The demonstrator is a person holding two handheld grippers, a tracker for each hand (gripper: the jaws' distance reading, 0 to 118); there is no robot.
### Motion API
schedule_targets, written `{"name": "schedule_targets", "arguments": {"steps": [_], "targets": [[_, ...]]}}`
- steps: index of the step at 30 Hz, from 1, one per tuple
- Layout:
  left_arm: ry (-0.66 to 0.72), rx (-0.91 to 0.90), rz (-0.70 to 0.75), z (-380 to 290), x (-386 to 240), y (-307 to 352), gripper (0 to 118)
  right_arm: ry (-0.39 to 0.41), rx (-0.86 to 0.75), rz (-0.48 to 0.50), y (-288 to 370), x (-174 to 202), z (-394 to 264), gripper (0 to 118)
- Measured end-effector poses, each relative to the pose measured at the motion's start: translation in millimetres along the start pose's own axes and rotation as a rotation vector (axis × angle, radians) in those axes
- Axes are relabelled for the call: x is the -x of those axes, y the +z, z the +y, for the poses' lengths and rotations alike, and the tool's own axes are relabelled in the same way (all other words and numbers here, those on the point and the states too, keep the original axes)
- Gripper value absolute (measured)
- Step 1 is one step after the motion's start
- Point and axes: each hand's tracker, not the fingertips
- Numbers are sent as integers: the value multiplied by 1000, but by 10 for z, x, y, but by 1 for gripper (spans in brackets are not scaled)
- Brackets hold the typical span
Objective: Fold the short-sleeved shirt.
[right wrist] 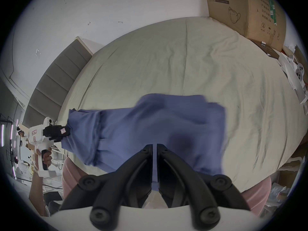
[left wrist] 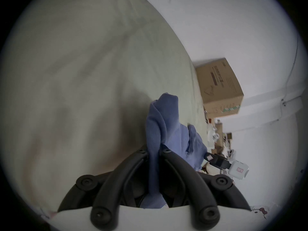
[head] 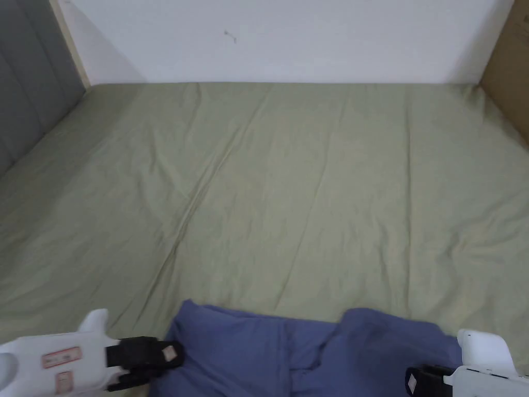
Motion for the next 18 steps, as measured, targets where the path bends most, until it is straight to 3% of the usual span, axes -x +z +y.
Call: {"name": "schedule_targets", "arguments": {"steps": [3,7,10,13,18], "targets": [[20,-64,101,82,119,373,9,-7,2,5,-21,-19,-11,6],[-9,-96,105,23,-195,519,9,-21,10,4,-39,-83,-46,6],[-129,-108,117,-39,-746,392,9,-41,13,2,-30,-150,-70,6],[-211,-94,28,-49,-1237,215,9,-59,2,1,27,-231,-96,6],[-389,38,-43,-250,-2072,-479,9,-114,-33,-4,142,-445,-137,6]]}}
